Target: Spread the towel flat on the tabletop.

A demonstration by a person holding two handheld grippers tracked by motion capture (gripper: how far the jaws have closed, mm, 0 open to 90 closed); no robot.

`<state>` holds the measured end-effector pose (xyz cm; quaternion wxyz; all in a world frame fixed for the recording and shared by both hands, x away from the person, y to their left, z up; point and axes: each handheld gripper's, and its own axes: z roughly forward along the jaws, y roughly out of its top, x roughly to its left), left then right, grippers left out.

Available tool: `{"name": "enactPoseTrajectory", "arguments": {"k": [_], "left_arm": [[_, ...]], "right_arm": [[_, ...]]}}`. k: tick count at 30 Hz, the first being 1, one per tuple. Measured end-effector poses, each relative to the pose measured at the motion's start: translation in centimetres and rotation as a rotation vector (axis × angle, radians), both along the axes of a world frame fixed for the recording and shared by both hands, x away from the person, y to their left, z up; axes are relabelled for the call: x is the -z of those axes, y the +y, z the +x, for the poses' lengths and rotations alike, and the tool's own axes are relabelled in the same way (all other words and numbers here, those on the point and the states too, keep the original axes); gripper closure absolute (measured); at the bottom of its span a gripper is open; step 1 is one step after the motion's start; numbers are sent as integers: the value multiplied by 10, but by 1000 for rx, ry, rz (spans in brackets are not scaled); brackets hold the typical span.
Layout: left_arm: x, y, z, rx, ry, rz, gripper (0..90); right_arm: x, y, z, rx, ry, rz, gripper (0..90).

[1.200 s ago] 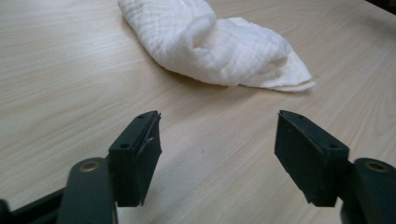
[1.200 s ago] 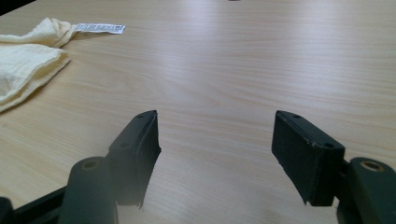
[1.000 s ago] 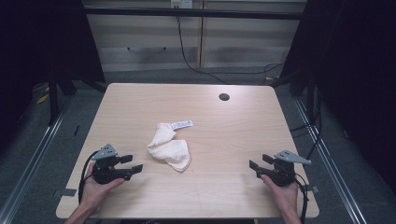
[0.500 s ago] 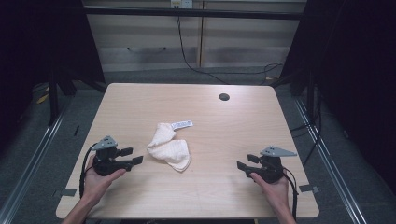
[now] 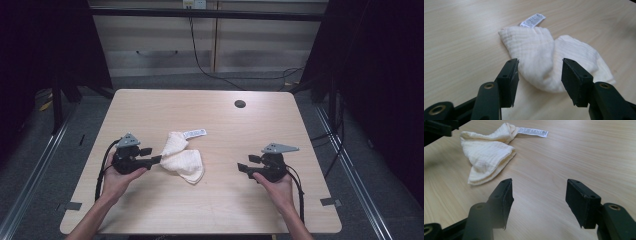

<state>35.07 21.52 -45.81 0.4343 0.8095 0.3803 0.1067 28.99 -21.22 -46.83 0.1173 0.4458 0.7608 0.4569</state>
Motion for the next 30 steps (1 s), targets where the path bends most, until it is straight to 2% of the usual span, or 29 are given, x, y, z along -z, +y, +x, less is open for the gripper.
{"name": "enactPoseTrajectory", "arguments": {"k": [1, 4, 5, 7, 9, 13, 15, 16, 18, 21, 22, 25, 26, 30], "left_arm": [[3, -3, 4, 0, -2, -1, 499], [9, -8, 5, 10, 9, -5, 515], [12, -12, 4, 42, 4, 34, 515], [14, -14, 5, 48, 5, 44, 528], [18, -16, 6, 51, 9, 66, 575], [24, -16, 9, 61, 19, 83, 748], [29, -18, 9, 67, 35, 87, 791], [30, -19, 9, 70, 35, 85, 802], [30, -20, 7, 74, 40, 81, 811], [32, -24, 1, 101, 45, 108, 815], [33, -26, 0, 104, 41, 123, 815], [33, -25, -1, 105, 44, 131, 817], [33, -24, -1, 107, 46, 138, 820], [35, -19, 1, 103, 63, 128, 823]], "right_arm": [[1, 5, 2, -13, -1, -16, 384], [3, 12, 5, -27, 11, -21, 383], [4, 15, 7, -34, 17, -23, 383], [5, 20, 8, -49, 20, -24, 383], [5, 28, 10, -73, 24, -34, 383], [8, 39, 14, -90, 28, -48, 383], [10, 47, 18, -106, 41, -68, 390], [10, 50, 20, -113, 30, -77, 397], [9, 54, 21, -118, 26, -75, 408], [8, 66, 25, -147, 14, -49, 465], [8, 70, 25, -156, 16, -52, 481], [12, 77, 26, -179, 25, -66, 487], [15, 81, 24, -193, 40, -82, 500], [15, 81, 24, -195, 40, -73, 511]]}}
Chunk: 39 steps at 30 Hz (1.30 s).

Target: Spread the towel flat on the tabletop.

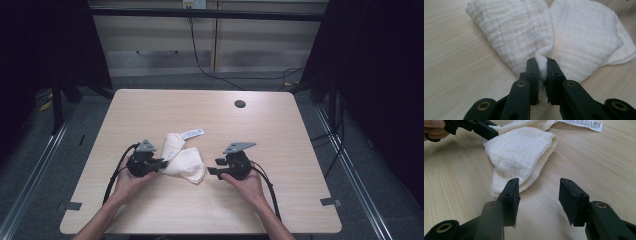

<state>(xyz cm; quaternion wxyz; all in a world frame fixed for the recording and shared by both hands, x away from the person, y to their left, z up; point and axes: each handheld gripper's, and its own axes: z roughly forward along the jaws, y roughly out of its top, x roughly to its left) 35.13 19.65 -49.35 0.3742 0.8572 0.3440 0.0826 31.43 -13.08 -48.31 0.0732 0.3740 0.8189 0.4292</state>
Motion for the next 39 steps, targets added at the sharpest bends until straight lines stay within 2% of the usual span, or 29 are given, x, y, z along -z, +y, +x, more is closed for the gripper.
{"name": "enactPoseTrajectory", "arguments": {"k": [5, 9, 10, 12, 13, 14, 21, 24, 28, 29, 31, 35, 36, 37, 38, 39], "left_arm": [[2, -1, -4, 12, -3, 2, 828], [2, -4, -7, 23, 1, -4, 828], [2, -7, -11, 48, -1, 5, 828], [2, -8, -13, 58, -4, 9, 828], [2, -12, -17, 74, 0, -2, 828], [2, -14, -19, 91, -5, 5, 828], [2, -29, -29, 138, -13, 12, 827], [2, -36, -34, 164, 0, -10, 827], [3, -40, -38, 187, 0, -20, 827], [3, -41, -39, 196, 3, -16, 827], [2, -45, -42, 207, 6, -14, 827], [2, -47, -43, 205, 3, -17, 824], [2, -47, -43, 205, 5, -17, 824], [2, -46, -43, 201, 8, -17, 821], [2, -46, -43, 201, 8, -17, 820], [3, -46, -43, 200, 8, -21, 819]], "right_arm": [[-2, -2, -2, 1, -9, 15, 518], [-1, 0, -4, -14, -7, 9, 518], [0, 1, -4, -21, -7, 6, 519], [1, 2, -4, -24, -3, -1, 519], [1, 2, -4, -25, -2, 2, 517], [1, 2, -4, -24, -2, 4, 514], [0, 1, -3, -20, 0, 21, 472], [0, 1, -3, -22, 0, 20, 470], [0, 1, -3, -19, -2, 18, 474], [1, 0, -3, -4, -2, 15, 493], [2, -1, -2, -7, 2, 18, 511], [9, 3, -4, -33, 16, -18, 664], [9, 3, -4, -33, 16, -18, 664], [10, 5, -7, -36, 8, -27, 768], [10, 5, -7, -36, 8, -27, 768], [8, 5, -9, -36, -9, -25, 848]]}}
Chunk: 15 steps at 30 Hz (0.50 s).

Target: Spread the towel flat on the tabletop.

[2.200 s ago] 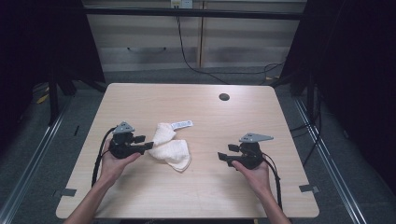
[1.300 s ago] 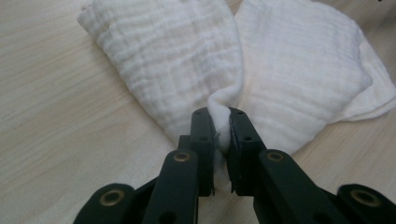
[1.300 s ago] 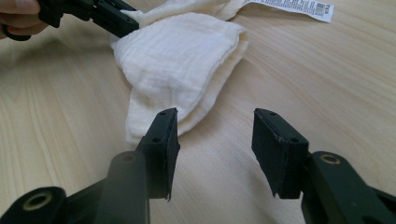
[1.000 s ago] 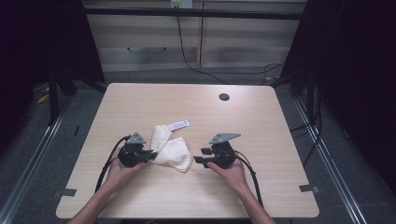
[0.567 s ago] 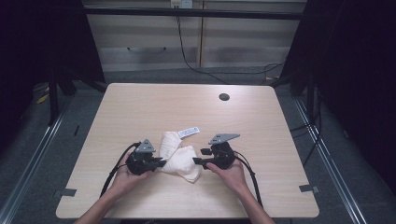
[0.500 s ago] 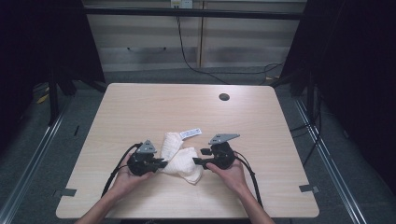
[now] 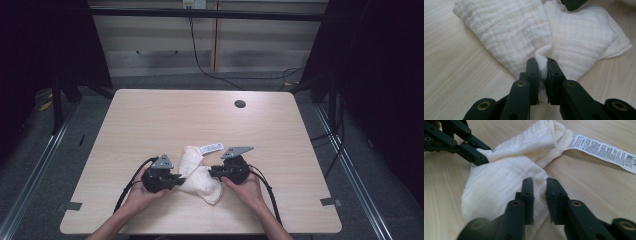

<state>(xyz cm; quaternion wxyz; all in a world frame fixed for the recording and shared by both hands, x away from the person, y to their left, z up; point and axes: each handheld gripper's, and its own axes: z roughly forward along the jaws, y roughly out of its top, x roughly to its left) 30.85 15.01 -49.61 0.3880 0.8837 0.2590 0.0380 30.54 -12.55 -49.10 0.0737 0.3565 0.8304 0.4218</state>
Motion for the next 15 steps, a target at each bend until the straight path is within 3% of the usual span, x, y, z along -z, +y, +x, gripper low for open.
{"name": "enactPoseTrajectory", "arguments": {"k": [4, 8, 12, 13, 15], "left_arm": [[1, 0, 1, -4, 5, -14, 816], [0, 0, 1, 0, 4, -8, 815], [0, 0, 1, 2, 0, -4, 815], [0, 0, 1, 2, 0, -4, 815], [1, 0, 2, 3, 4, -7, 815]], "right_arm": [[-8, 0, -6, -36, -18, 48, 900], [-14, 1, -15, -49, -36, 38, 900], [-14, -10, -5, 8, -26, 72, 700], [-14, -10, -5, 8, -26, 72, 700], [-4, -10, 8, 17, 7, 40, 569]]}}
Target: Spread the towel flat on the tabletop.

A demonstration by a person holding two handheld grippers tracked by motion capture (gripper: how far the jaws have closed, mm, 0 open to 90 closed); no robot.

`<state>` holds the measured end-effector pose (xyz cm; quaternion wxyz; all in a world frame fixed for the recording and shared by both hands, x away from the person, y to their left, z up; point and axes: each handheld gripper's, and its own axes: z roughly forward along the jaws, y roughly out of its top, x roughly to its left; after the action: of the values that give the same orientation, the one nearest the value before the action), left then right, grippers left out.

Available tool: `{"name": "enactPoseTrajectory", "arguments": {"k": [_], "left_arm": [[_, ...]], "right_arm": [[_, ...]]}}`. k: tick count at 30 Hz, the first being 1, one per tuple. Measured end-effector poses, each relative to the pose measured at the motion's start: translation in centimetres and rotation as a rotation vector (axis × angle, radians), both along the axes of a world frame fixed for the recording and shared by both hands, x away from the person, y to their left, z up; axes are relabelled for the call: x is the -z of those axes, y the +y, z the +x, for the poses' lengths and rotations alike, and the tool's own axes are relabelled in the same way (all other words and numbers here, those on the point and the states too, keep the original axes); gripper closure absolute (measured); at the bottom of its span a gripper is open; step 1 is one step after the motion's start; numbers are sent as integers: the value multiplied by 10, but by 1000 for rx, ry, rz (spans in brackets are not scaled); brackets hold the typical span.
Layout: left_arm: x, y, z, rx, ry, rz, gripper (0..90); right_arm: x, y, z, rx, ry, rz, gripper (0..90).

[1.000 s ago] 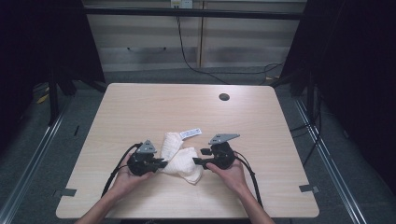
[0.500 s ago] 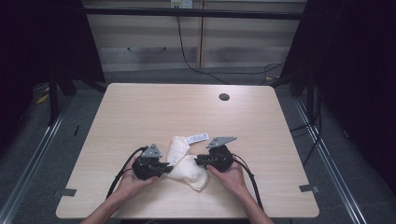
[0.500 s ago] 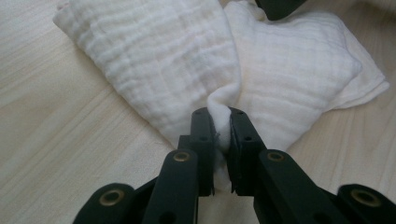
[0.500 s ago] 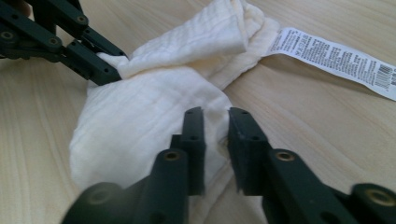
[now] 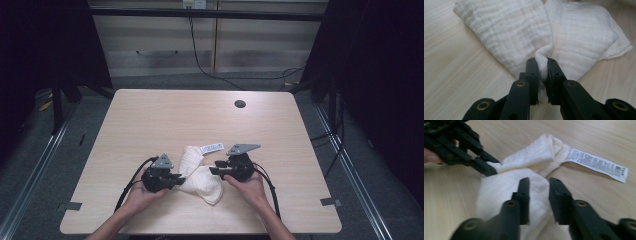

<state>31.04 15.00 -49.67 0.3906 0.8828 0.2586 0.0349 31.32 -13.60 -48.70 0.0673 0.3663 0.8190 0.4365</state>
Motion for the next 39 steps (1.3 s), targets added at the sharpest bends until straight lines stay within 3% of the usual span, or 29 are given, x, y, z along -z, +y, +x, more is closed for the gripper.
{"name": "enactPoseTrajectory", "arguments": {"k": [4, 8, 12, 13, 18, 26, 36, 39], "left_arm": [[0, -1, 1, -7, -3, 1, 814], [1, -1, 2, -10, 0, -4, 812], [0, -2, 2, -20, -9, 5, 811], [1, -2, 4, -24, -10, -4, 811], [1, -2, 7, -37, -11, -4, 809], [2, -1, 11, -45, -1, -16, 808], [3, -1, 12, -43, -4, -16, 805], [3, 0, 12, -44, 0, -16, 803]], "right_arm": [[10, 5, 7, -5, 27, -10, 526], [6, 7, 3, -4, 11, -3, 501], [-4, 6, -6, -30, -14, 13, 576], [-13, 5, -17, -53, -29, 30, 637], [-16, 2, -36, -121, -2, 59, 736], [6, 5, -48, -198, 59, -40, 719], [14, 11, -56, -254, 36, -77, 702], [14, 12, -55, -244, 20, -92, 803]]}}
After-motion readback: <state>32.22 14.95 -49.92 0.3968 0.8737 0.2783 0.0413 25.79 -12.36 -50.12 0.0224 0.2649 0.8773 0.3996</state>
